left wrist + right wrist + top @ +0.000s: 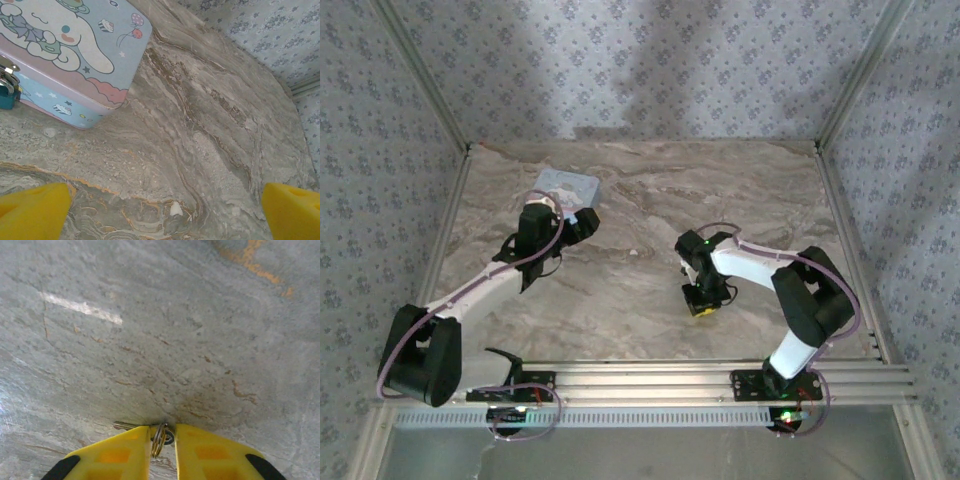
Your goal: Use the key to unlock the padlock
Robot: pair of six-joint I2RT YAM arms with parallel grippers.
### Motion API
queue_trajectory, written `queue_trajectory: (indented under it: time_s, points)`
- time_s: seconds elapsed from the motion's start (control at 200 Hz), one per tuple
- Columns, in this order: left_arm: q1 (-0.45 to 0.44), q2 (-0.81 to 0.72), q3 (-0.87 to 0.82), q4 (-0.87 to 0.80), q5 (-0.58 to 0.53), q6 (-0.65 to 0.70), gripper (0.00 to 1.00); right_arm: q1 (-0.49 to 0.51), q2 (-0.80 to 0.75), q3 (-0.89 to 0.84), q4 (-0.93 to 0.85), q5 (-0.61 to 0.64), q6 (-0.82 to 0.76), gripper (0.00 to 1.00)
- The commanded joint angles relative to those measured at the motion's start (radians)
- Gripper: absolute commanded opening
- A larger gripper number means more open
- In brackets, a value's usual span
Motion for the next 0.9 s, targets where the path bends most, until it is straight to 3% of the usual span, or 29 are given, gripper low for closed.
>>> queue_trajectory:
  time_s: [0.0, 0.21, 0.4, 0.66, 0.894]
  points:
    - [-0.006, -0.002, 0.035, -0.018, -0.018, 0.02, 0.98, 0.008, 0.021, -0.015, 0.0, -0.031, -0.001, 0.15]
    - [-0.005, -0.011, 0.054, -0.033, -0.034, 0.044, 0.98, -0.007, 0.013, -0.048, 0.043, -0.072, 0.009, 0.0]
    - [-0.006, -0.007, 0.071, -0.022, -0.037, 0.049, 0.98, -0.074, -0.07, -0.102, 0.157, -0.173, 0.048, 0.0]
    - [-0.019, 0.018, 0.095, 0.043, 0.036, 0.004, 0.97, -0.234, -0.282, -0.26, 0.583, -0.423, 0.277, 0.0]
    - [-0.116, 0.061, 0.199, 0.047, 0.156, 0.019, 0.88, -0.309, -0.417, -0.286, 0.898, -0.422, 0.495, 0.0]
